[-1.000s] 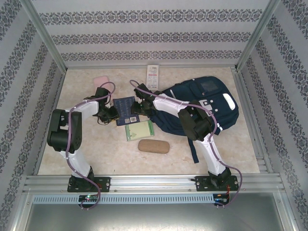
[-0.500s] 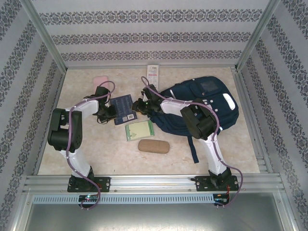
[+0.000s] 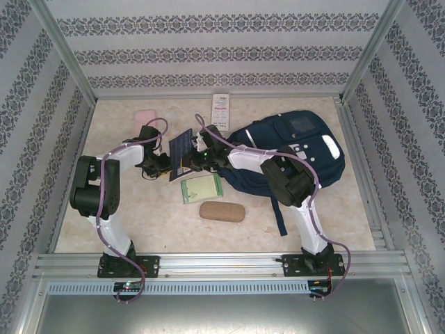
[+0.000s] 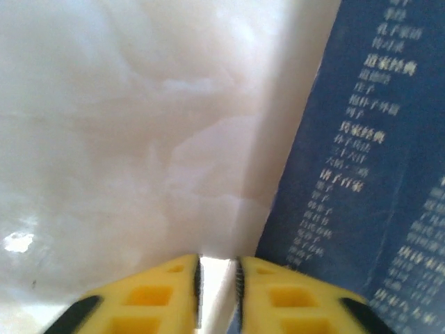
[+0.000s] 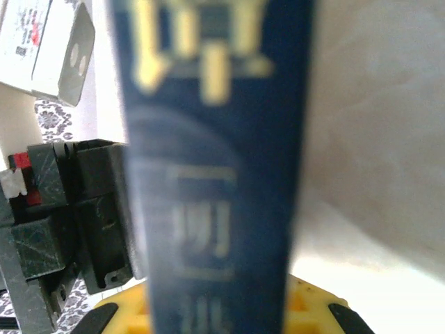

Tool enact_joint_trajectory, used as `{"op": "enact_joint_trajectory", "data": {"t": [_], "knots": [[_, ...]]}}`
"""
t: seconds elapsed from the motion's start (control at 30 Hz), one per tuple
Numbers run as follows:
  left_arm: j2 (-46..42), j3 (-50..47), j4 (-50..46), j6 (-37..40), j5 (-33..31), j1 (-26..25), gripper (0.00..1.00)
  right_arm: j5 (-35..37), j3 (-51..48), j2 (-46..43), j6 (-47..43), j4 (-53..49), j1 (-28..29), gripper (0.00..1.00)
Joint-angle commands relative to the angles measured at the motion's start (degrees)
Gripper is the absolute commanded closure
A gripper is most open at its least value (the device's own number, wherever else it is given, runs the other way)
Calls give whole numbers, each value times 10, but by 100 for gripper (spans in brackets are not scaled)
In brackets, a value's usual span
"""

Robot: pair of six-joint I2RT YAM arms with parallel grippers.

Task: Pack books, pencil case, and school supplies into a backpack

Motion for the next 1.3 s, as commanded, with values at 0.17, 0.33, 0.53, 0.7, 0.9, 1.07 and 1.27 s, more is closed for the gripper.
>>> {"op": "enact_joint_trajectory", "data": {"t": [0.17,0.33,0.53,0.7,0.9,1.07,1.27], "knots": [[-95,-15,85,-110,167,14,30,-16,-33,-128,-39,14,-49,100],[-128,-30,255,-240,259,21,10,-74,-44,-183,-23,44,-88,100],[-118,-30,432,-364,321,21,5,-137,-42,-217,14,88,-113,100],[-97,-24,521,-417,349,21,7,-169,-39,-226,44,122,-113,100],[-90,-33,631,-485,371,21,20,-177,-53,-227,61,143,-113,100],[-97,-38,687,-525,376,21,43,-187,-59,-222,63,146,-111,100],[-131,-34,616,-479,367,20,94,-177,-64,-231,27,103,-115,96]]}}
